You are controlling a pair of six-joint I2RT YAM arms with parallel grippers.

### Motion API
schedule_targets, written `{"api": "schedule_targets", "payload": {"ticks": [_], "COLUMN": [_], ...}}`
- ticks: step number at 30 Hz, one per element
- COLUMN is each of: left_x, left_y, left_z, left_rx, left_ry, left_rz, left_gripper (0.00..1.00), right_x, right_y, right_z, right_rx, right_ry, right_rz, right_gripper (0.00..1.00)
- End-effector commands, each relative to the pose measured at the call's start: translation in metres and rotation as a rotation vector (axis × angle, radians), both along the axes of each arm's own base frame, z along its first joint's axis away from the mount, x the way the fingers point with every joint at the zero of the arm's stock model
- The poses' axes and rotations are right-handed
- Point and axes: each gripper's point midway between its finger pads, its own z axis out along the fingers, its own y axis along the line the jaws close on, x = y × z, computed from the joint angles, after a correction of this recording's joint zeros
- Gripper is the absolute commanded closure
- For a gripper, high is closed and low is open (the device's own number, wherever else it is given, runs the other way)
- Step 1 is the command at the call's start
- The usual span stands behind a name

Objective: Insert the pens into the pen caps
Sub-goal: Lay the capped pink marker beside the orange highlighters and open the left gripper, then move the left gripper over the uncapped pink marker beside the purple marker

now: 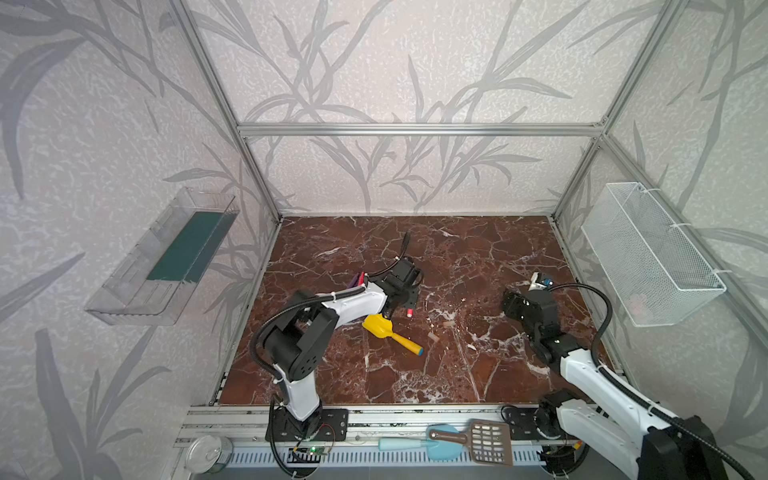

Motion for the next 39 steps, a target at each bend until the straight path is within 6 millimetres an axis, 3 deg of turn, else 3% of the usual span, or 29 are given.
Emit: {"api": "schedule_targets", "payload": {"ticks": [1, 4, 7, 11, 14, 18, 26, 39], "left_x": [0.006, 0.001, -0.006, -0.02, -0.03, -0.028, -0.004, 0.017], "left_y": [0.03, 0.059, 0.101, 0.165, 0.19, 0.196, 0.187, 0.167], "left_z": [0.049, 0.068, 0.075, 0.075, 0.069, 0.049, 0.008, -0.017], "left_rx": [0.07, 0.064, 0.015, -0.061, -0.088, -0.112, -0.082, -0.045], "left_ry": [-0.126, -0.191, -0.236, -0.285, -0.302, -0.243, -0.1, 0.043], "left_rz": [0.066, 0.133, 0.244, 0.427, 0.499, 0.516, 0.495, 0.405], "left_gripper": [0.56, 0.55, 0.55, 0.52, 0.49, 0.49, 0.53, 0.54], "right_x": [0.001, 0.001, 0.001, 0.001, 0.002, 0.002, 0.001, 0.001], "right_y": [0.0, 0.0, 0.001, 0.003, 0.004, 0.003, 0.004, 0.005], "right_z": [0.002, 0.002, 0.002, 0.002, 0.002, 0.002, 0.002, 0.002], "right_rx": [-0.007, -0.006, -0.006, -0.006, -0.004, -0.004, -0.003, -0.001], "right_ry": [-0.014, -0.013, -0.014, -0.011, -0.012, -0.012, -0.013, -0.012], "right_rz": [0.004, 0.006, 0.011, 0.023, 0.027, 0.027, 0.032, 0.035], "right_gripper": [0.19, 0.19, 0.19, 0.19, 0.19, 0.19, 0.19, 0.19]}}
